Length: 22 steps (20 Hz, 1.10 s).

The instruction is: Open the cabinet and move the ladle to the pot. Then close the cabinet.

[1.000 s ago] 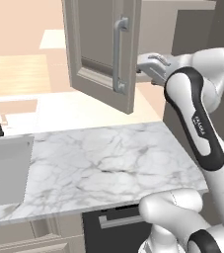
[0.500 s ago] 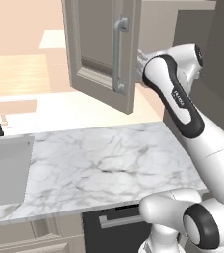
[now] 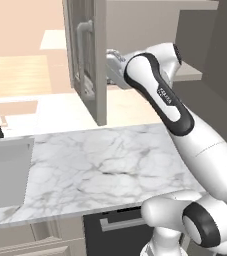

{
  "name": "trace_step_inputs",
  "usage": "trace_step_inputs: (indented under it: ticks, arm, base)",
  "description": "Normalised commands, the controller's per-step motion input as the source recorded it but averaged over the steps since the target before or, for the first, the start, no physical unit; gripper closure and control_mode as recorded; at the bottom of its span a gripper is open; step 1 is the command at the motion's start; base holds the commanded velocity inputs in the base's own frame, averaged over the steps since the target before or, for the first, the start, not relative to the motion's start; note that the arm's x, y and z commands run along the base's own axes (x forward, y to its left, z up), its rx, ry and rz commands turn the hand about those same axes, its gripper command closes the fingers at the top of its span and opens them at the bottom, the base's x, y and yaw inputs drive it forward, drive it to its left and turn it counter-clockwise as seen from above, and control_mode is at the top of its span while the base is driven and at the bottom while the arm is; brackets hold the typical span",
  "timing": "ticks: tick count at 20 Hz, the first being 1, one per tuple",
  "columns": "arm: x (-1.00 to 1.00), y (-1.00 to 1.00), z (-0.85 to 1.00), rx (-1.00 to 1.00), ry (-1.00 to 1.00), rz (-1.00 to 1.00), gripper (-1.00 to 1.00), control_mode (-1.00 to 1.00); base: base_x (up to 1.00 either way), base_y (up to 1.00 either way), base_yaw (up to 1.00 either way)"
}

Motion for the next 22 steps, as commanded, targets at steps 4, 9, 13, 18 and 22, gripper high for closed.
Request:
trace_step_inputs:
  ticks: [4,9,13,18,22]
  arm:
    - [-0.22,0.76,0.0,0.0,-0.01,0.08,-1.0,-1.0]
    - [0.02,-0.14,0.2,-0.08,-0.09,-0.11,-1.0,-1.0]
    - [0.06,-0.67,0.17,-0.19,-0.03,-0.28,-1.0,-1.0]
    - [0.06,-0.79,0.04,-0.15,-0.01,-0.25,-1.0,-1.0]
    - [0.23,-0.82,0.0,-0.02,0.02,-0.16,-1.0,-1.0]
  base:
    - [0.0,0.0,0.0]
    - [0.0,0.0,0.0]
    - [0.0,0.0,0.0]
    - [0.0,0.0,0.0]
    - [0.0,0.0,0.0]
